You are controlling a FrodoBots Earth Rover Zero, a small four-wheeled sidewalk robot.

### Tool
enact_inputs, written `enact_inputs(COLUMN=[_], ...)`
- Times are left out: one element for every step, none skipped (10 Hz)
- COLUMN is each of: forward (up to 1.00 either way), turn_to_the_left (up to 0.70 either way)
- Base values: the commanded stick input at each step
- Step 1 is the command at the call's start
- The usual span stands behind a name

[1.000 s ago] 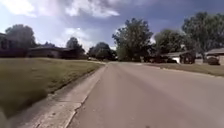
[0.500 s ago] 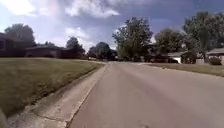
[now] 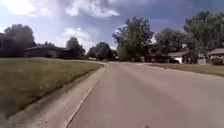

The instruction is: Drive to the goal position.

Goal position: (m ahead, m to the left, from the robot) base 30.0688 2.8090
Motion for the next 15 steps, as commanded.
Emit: enact_inputs(forward=[1.0, 1.0, 1.0, 1.0, 1.0, 1.0, 1.0, 1.0, 1.0, 1.0, 1.0, 1.0, 1.0, 1.0, 1.0], turn_to_the_left=[0.03, 0.03, 0.03, 0.03, 0.03, 0.02, 0.02, 0.02, 0.03, 0.02, 0.02, 0.02, 0.02, 0.03, 0.03])
